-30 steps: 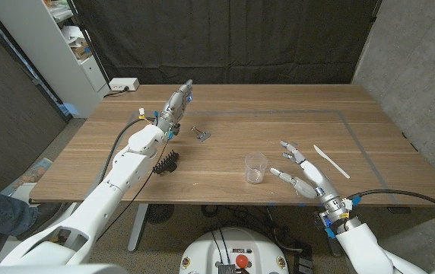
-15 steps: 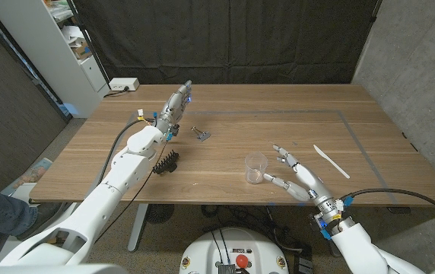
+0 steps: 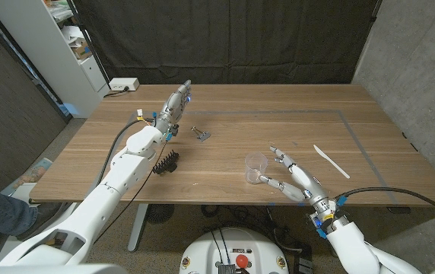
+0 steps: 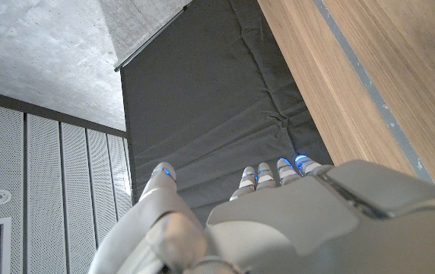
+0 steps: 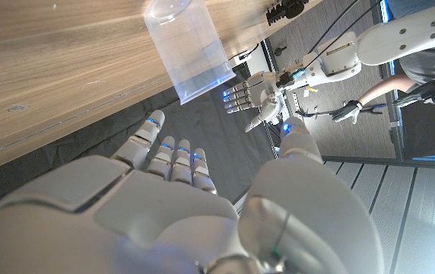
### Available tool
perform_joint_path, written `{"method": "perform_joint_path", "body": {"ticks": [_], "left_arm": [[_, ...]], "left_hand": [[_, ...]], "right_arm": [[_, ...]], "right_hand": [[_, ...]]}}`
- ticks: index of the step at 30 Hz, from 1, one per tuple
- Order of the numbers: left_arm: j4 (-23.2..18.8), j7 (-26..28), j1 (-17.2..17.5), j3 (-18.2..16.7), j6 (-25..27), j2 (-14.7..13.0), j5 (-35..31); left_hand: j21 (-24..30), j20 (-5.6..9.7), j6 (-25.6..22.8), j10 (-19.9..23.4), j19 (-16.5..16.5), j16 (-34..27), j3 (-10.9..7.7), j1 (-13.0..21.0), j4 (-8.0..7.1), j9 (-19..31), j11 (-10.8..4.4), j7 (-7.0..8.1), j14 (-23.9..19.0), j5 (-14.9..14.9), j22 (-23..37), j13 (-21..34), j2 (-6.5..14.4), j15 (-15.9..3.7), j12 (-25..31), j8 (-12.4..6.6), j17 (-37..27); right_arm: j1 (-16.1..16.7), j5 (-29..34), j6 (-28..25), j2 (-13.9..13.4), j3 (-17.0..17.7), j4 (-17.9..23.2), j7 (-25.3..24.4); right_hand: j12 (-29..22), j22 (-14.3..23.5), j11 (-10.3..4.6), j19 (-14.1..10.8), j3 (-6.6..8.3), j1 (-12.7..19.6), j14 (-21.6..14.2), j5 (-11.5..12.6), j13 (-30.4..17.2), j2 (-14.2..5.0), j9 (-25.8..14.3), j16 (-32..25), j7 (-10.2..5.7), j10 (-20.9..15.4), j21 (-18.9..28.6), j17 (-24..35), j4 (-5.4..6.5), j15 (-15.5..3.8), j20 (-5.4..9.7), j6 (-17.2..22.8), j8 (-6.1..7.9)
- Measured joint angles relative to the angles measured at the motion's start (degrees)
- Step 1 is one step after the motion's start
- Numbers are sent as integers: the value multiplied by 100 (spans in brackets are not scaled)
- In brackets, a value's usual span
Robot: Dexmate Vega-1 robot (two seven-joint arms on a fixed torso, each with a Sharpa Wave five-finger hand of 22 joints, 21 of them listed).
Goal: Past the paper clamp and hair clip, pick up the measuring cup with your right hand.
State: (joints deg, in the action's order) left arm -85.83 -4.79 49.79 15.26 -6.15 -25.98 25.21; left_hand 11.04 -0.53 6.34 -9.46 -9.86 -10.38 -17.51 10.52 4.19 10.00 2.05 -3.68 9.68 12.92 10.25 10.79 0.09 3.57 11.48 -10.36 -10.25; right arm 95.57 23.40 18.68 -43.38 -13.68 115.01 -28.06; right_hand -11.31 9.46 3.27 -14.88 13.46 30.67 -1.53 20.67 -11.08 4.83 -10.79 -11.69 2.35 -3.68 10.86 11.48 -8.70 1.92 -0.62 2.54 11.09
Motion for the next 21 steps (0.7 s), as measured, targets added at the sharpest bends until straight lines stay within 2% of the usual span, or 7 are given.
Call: {"method": "perform_joint_path", "body": {"ticks": [10, 16, 21], "left_arm": [[-64, 46, 19, -2, 28, -23, -1], [-119, 76, 41, -2, 47, -38, -5], [-186, 100, 55, -4, 86, -67, -13]], "left_hand": [[0, 0, 74, 0, 0, 0, 0, 0, 0, 0, 0, -10, 0, 0, 0, 0, 0, 0, 0, 0, 0], [0, 0, 117, 0, 0, 0, 0, 0, 0, 0, 0, -52, 0, 0, 0, 0, 0, 0, 0, 0, 0], [0, 0, 156, -31, 0, 0, 23, 0, 23, 0, 31, -31, 25, 0, 0, 0, 0, 25, 0, 0, 0]], "right_arm": [[-192, 200, -206, 4, -275, -164, -286], [-280, 379, -359, 31, -410, -233, -535], [-382, 535, -536, 50, -559, -286, -705]], "right_hand": [[0, 0, -31, 41, -34, 68, 0, 65, 0, 68, 0, 0, -62, 31, 0, 0, -33, 0, -41, -62, -14], [33, 0, -68, 83, -80, 152, 54, 166, 1, 259, 0, 26, -80, 77, -27, 0, -79, -4, -83, -230, -36], [33, 0, -39, 107, -128, 194, 96, 198, 1, 302, 0, 46, -84, 166, -27, 0, -78, 34, -107, -290, -35]]}}
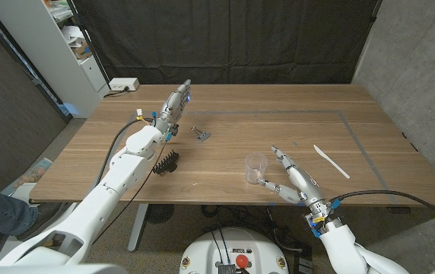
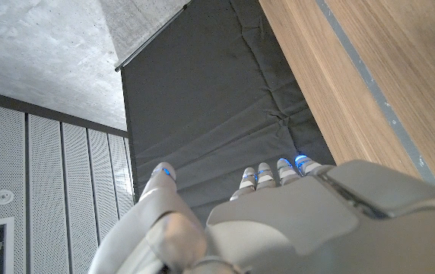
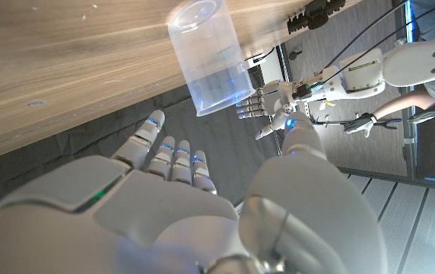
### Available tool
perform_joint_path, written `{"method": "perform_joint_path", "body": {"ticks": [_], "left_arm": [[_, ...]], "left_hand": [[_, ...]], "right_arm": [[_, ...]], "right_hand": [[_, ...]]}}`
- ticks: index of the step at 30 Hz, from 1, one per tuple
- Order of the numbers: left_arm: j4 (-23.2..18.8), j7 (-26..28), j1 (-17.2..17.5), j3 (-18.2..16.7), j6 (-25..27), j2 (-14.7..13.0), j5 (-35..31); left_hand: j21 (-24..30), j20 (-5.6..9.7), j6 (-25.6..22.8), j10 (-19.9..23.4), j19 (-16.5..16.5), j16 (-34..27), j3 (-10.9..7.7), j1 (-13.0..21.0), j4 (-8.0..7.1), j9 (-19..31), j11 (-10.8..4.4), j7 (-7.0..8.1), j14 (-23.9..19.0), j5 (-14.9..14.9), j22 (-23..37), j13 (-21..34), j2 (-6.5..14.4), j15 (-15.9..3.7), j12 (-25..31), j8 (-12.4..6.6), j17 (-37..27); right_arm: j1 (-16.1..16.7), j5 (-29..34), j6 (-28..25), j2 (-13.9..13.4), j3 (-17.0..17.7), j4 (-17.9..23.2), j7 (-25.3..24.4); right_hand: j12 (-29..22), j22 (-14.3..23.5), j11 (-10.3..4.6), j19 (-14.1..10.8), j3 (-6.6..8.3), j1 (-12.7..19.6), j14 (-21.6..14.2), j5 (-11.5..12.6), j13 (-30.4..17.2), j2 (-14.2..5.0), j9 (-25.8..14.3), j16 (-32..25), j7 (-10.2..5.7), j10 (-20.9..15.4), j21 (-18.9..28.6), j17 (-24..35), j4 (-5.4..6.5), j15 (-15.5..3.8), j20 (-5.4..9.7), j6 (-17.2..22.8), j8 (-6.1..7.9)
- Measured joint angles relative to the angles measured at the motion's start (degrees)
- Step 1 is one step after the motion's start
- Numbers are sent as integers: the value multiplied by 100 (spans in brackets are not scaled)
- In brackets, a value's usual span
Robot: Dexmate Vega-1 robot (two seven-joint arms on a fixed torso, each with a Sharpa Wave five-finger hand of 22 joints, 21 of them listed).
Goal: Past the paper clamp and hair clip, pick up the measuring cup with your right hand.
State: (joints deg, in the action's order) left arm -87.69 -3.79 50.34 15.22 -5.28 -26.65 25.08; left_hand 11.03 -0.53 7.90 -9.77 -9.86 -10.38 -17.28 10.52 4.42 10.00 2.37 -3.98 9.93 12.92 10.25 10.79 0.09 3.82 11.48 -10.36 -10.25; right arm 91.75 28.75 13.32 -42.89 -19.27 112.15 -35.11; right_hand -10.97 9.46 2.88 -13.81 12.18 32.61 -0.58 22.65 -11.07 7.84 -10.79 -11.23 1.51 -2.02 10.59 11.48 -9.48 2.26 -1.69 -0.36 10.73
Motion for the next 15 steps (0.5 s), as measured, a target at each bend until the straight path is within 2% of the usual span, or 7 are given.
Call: {"method": "perform_joint_path", "body": {"ticks": [8, 15], "left_arm": [[-81, 33, 23, -8, 38, -37, -4], [-129, 52, 44, -13, 48, -60, -5]], "left_hand": [[0, 0, 0, 0, 0, 0, 0, 0, 0, 0, 0, 0, 2, 0, 0, 0, 0, 2, 0, 0, 0], [0, 0, -1, 0, 0, 0, 0, 0, 0, 0, 0, 0, 1, 0, 0, 0, 0, 1, 0, 0, 0]], "right_arm": [[-137, 101, -276, -9, -180, -29, -83], [-258, 129, -489, -98, -325, -30, -85]], "right_hand": [[0, 0, 10, 68, -41, -31, 70, 32, 0, 31, 0, -1, 13, 31, -22, 13, 40, 9, -5, -49, 0], [0, 0, 40, 68, -57, -61, 101, 66, 1, 61, 0, -1, 13, 61, -22, 13, 23, 39, -5, -49, 0]]}}
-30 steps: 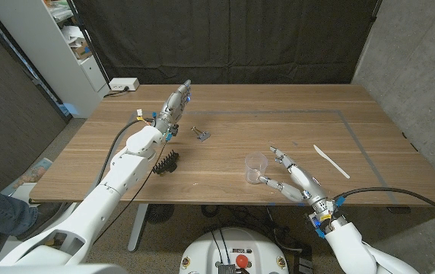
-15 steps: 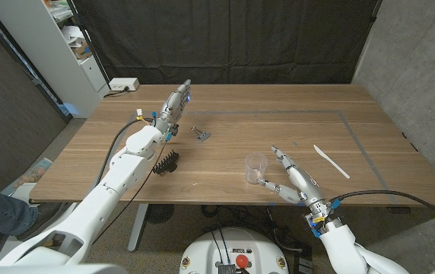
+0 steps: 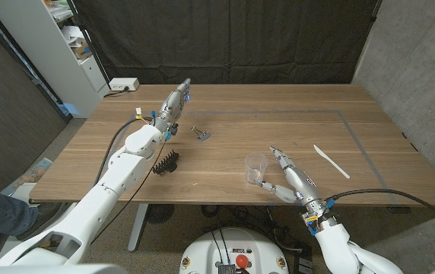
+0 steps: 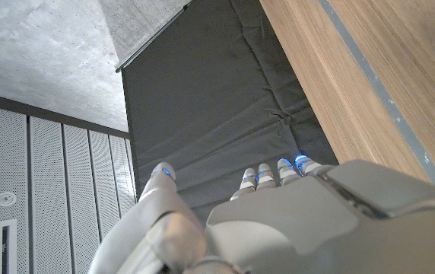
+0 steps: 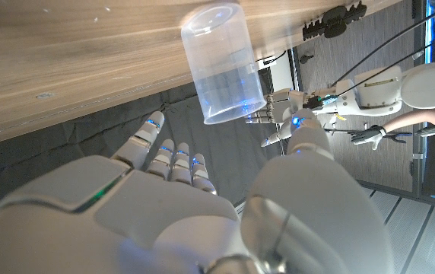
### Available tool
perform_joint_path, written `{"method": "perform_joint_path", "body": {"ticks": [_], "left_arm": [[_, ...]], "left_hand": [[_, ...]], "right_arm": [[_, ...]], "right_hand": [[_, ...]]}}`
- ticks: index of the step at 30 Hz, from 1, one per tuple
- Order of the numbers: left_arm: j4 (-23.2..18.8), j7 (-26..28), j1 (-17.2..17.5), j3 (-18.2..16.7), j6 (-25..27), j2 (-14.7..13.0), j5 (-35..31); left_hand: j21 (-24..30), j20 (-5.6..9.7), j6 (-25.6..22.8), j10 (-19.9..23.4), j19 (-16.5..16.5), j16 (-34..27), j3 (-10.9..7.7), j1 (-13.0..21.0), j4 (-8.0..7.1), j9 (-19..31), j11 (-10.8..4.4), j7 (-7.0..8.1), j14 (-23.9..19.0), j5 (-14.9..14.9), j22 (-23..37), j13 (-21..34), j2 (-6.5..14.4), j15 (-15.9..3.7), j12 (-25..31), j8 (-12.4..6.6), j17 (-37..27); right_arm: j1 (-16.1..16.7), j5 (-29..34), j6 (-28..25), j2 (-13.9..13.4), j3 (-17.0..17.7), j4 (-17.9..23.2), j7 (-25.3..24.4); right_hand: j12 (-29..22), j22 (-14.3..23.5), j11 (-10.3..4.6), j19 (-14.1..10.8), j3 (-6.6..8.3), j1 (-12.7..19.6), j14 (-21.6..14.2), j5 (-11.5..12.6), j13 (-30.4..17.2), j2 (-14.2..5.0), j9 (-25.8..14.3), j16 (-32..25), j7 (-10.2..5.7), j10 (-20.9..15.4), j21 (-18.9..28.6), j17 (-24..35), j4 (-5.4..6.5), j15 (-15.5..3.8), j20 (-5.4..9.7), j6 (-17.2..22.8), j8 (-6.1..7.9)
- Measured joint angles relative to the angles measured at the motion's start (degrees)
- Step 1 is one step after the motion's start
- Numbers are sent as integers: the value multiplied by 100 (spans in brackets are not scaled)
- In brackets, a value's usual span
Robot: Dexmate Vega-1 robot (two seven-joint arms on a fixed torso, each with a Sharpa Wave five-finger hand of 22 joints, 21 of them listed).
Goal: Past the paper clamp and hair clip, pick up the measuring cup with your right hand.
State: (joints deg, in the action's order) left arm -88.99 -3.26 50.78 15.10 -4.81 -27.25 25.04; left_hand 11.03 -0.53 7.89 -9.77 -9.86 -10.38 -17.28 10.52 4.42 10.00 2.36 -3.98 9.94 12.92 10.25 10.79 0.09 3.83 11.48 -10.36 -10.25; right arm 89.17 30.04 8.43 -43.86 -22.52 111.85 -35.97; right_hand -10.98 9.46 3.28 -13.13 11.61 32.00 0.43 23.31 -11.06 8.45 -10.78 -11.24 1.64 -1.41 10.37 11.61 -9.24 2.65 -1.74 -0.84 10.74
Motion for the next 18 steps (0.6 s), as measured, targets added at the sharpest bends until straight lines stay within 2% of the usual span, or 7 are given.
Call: {"method": "perform_joint_path", "body": {"ticks": [12, 18], "left_arm": [[-30, 7, 6, -6, 9, -26, 11], [-45, 9, 7, -10, 24, -46, 12]], "left_hand": [[0, 0, 0, 0, 0, 0, 0, 0, 0, 0, 0, 0, 0, 0, 0, 0, 0, -1, 0, 0, 0], [0, 0, -1, 0, 0, 0, 0, 0, 0, 0, 0, 0, -1, 0, 0, 0, 0, -1, 0, 0, 0]], "right_arm": [[-200, -49, -168, -87, -240, -42, 19], [-313, -126, -186, -96, -351, -96, 68]], "right_hand": [[0, 0, 0, 31, -53, 8, -1, 46, 0, 52, 0, 0, 0, -1, 1, -1, 40, 0, -32, 0, 0], [0, 0, 42, 53, -125, -31, 41, 64, 1, 90, 0, -1, 40, 41, 3, -1, 64, 41, -54, -40, 0]]}}
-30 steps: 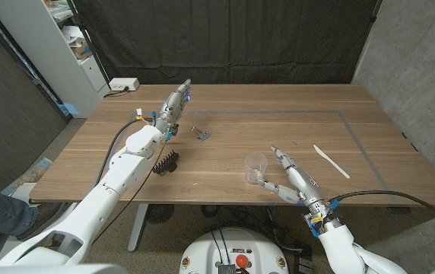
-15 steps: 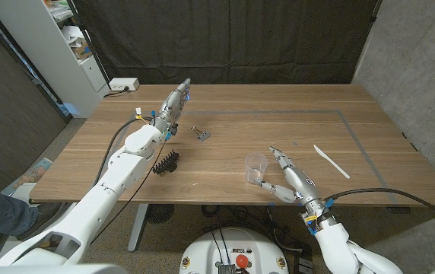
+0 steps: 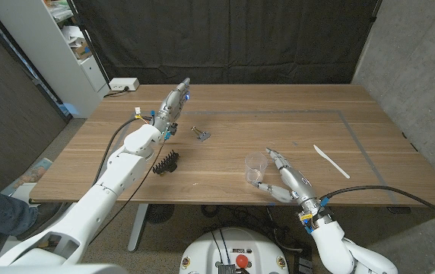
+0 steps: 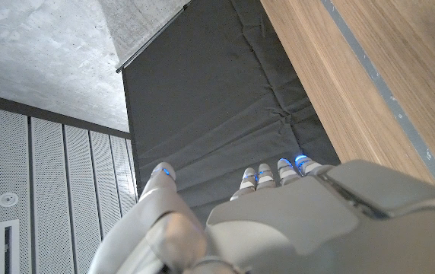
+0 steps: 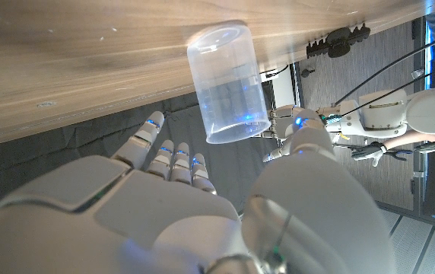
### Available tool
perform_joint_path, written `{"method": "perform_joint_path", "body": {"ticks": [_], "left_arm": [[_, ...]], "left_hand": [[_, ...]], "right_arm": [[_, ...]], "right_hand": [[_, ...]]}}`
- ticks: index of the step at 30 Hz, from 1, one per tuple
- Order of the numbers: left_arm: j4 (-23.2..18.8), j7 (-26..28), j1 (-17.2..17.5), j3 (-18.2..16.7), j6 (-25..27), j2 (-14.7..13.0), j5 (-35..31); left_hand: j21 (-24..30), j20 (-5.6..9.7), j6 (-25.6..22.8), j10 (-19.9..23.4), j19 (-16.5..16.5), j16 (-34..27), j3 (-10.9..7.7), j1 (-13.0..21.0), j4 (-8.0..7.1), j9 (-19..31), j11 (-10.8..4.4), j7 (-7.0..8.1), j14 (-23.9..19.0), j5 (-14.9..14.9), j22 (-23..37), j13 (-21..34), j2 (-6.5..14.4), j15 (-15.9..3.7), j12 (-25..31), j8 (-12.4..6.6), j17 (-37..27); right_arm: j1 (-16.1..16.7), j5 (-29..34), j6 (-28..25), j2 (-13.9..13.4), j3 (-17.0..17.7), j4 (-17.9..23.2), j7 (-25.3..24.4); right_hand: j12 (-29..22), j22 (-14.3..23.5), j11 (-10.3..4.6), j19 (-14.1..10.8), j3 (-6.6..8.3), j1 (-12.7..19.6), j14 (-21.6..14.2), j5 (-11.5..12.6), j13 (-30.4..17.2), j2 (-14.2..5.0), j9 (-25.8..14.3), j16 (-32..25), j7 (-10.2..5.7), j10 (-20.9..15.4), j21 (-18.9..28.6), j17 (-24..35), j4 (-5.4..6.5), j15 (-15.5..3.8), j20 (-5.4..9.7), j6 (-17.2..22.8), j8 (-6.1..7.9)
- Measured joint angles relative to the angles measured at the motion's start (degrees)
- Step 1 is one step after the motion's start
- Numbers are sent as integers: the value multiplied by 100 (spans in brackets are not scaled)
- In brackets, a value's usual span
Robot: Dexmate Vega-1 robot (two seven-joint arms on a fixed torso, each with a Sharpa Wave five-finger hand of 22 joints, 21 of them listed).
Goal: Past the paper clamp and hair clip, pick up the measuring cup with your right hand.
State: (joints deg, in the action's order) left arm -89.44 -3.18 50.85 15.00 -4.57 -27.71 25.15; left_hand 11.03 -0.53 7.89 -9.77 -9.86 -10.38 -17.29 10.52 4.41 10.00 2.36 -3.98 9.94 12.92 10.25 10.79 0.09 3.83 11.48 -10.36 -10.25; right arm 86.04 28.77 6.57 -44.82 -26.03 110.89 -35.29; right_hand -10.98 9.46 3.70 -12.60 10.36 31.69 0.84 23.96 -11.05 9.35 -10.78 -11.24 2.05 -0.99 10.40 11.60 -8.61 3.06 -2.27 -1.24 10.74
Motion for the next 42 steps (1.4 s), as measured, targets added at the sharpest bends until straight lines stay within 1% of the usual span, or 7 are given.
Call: {"method": "perform_joint_path", "body": {"ticks": [4, 7, 17, 25, 27, 37, 42], "left_arm": [[-17, 13, 12, -9, 17, -17, 0], [-33, 23, 18, -15, 29, -33, 0], [-56, 45, 18, -18, 110, -73, -17], [-21, 41, -45, -8, 152, -78, -34], [4, 34, -63, 1, 154, -78, -37], [142, -22, -177, 29, 175, -43, -56], [255, -62, -245, 41, 176, 1, -61]], "left_hand": [[0, 0, 0, 0, 0, 0, 0, 0, 0, 0, 0, 0, 0, 0, 0, 0, 0, 0, 0, 0, 0], [0, 0, 0, 0, 0, 0, 0, 0, 0, 0, 0, 0, 0, 0, 0, 0, 0, 0, 0, 0, 0], [0, 0, 0, 0, 0, 0, 25, 23, 25, 0, 0, 0, -1, 0, 0, 0, 23, 0, 0, 0, 0], [0, 0, -21, 0, 0, 0, 25, 23, 25, 0, 0, 21, -1, 0, 0, 0, 23, -1, 0, 0, 0], [0, 0, -21, 0, 0, 0, 25, 23, 25, 0, 0, 21, -1, 0, 0, 0, 23, -1, 0, 0, 0], [0, 0, -22, 0, 0, 0, 25, 23, 25, 0, 0, 21, -1, 0, 0, 0, 23, -1, 0, 0, 0], [0, 0, -21, 0, 0, 0, 25, 23, 25, 0, 0, 21, -2, 0, 0, 0, 23, -1, 0, 0, 0]], "right_arm": [[-92, -107, 38, 2, -70, -74, 32], [-176, -194, 98, 24, -125, -165, 53], [-480, -379, 252, 138, -303, -476, 122], [-691, -415, 276, 215, -432, -664, 142], [-769, -418, 275, 248, -480, -717, 151], [-930, -452, 229, 318, -565, -824, 155], [-1002, -499, 154, 349, -591, -835, 155]], "right_hand": [[0, 0, 0, 19, -24, -30, 0, 23, 0, 29, 0, 0, 17, 0, 0, 0, 24, 0, -19, -18, 0], [0, 0, 41, 18, -79, -44, 0, 23, 0, 44, 0, 0, 42, 41, 0, 0, 32, 0, -19, -42, 0], [0, 0, 10, 18, -143, -97, 31, 23, 0, 97, 0, 0, 73, 71, 1, 28, 63, 31, -19, -72, 0], [0, 0, 9, 19, -181, -97, 31, 43, 0, 97, 0, 0, 73, 71, 1, 27, 72, 30, -20, -72, 0], [0, 0, 30, 59, -181, -98, 31, 43, 1, 96, 0, 0, 72, 92, 1, 27, 72, 30, -59, -72, 0], [0, 0, 22, 38, -231, -137, 29, 67, 1, 57, 0, -20, 49, 83, 1, 27, 74, 31, -81, -49, 0], [-28, 0, -11, 6, -255, -136, -58, 108, 1, 58, 1, -23, 31, 3, 1, 27, 77, 49, -112, 184, 104]]}}
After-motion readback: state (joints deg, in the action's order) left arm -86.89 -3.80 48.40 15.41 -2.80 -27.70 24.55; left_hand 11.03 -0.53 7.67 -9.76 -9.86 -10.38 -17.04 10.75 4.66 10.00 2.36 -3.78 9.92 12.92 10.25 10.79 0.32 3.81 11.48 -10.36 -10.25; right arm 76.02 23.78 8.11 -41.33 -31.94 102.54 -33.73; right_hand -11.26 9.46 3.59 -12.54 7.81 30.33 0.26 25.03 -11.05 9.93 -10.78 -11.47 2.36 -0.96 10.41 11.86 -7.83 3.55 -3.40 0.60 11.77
